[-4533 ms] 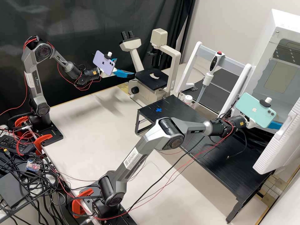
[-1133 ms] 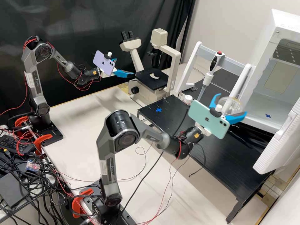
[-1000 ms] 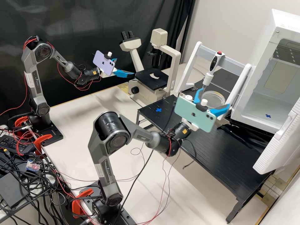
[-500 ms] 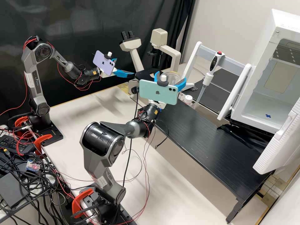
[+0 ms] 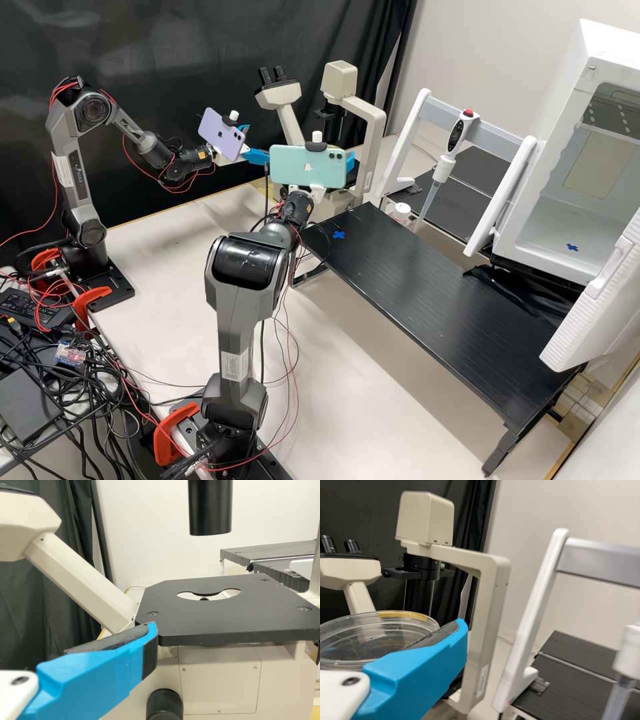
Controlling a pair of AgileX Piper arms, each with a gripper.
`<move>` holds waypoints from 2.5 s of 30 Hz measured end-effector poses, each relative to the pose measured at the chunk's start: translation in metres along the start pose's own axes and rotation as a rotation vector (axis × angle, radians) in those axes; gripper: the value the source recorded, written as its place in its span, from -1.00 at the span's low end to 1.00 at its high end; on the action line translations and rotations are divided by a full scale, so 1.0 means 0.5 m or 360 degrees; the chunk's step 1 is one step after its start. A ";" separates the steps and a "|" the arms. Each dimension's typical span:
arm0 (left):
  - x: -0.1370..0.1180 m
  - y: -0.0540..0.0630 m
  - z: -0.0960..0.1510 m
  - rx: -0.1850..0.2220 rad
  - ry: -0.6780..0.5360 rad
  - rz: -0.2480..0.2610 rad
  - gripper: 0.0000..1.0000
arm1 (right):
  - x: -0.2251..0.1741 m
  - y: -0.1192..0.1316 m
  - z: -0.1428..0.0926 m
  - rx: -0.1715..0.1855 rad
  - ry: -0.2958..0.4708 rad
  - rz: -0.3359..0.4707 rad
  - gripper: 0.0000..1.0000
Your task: Move the petri dish to the microscope
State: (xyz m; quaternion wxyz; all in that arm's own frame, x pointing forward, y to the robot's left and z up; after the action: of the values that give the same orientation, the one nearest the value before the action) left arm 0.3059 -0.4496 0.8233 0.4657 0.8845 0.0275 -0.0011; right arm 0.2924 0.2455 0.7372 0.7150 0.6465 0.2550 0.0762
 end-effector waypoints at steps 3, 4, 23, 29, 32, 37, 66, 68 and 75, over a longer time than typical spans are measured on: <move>0.000 0.000 0.000 0.0000 0.0000 0.0000 1.00 | 0.029 -0.019 -0.007 -0.0009 -0.0020 -0.0042 -1.00; 0.000 0.000 0.000 0.0000 0.0000 0.0000 1.00 | 0.047 -0.021 -0.011 -0.0019 -0.0023 -0.0053 -1.00; 0.000 0.000 0.000 0.0000 0.0000 0.0000 1.00 | 0.245 -0.119 0.034 0.0054 -0.0299 -0.0284 -1.00; 0.000 0.000 0.000 0.0000 0.0000 0.0000 1.00 | 0.277 -0.131 0.040 0.0070 -0.0331 -0.0280 -1.00; 0.000 0.000 0.000 0.0000 0.0000 0.0000 1.00 | 0.290 -0.134 0.041 0.0088 -0.0347 -0.0274 -1.00; 0.000 0.000 0.000 0.0000 0.0000 0.0000 1.00 | 0.304 -0.146 0.043 0.0110 -0.0373 -0.0275 -1.00; 0.000 0.000 0.000 0.0000 0.0000 0.0000 1.00 | 0.344 -0.201 0.047 0.0113 -0.0469 -0.0409 1.00; 0.000 0.000 0.000 0.0000 0.0000 0.0000 1.00 | 0.344 -0.202 0.046 0.0112 -0.0466 -0.0413 1.00; 0.000 0.000 0.000 0.0000 0.0000 0.0000 1.00 | 0.343 -0.204 0.048 0.0092 -0.0457 -0.0414 1.00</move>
State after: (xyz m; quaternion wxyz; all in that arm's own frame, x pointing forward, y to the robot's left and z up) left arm 0.3059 -0.4496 0.8233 0.4657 0.8845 0.0275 -0.0011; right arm 0.4280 0.2841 0.5943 0.7290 0.6325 0.2340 -0.1172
